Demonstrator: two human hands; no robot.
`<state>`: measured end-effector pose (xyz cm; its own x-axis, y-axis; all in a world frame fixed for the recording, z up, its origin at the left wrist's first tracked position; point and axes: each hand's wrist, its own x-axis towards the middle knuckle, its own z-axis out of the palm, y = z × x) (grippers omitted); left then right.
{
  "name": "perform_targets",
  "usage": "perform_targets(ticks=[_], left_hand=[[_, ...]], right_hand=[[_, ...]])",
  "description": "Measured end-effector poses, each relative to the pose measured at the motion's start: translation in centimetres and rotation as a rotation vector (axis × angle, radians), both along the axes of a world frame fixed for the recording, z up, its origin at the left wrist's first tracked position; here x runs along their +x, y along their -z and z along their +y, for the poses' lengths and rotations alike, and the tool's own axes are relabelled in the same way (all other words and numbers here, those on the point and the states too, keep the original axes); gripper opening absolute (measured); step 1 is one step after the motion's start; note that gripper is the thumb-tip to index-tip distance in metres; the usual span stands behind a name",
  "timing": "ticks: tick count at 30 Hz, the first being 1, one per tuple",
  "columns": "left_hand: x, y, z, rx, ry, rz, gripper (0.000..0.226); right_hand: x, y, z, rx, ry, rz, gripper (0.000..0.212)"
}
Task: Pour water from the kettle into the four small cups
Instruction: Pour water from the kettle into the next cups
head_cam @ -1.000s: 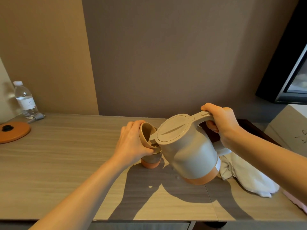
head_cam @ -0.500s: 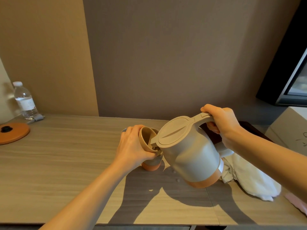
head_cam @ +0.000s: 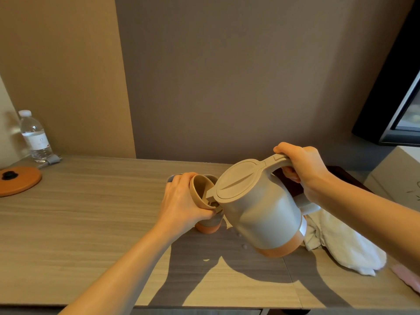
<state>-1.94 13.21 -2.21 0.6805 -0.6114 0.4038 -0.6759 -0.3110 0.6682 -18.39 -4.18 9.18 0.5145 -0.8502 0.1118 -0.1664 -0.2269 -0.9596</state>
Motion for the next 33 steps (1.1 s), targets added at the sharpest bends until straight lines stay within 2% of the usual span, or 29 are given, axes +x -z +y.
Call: perform_targets(ticks=[33], left_hand=[[-0.52, 0.53, 0.00, -0.045, -0.006, 0.048, 0.094]], right_hand=[[0.40, -0.45, 0.14, -0.021, -0.019, 0.030, 0.031]])
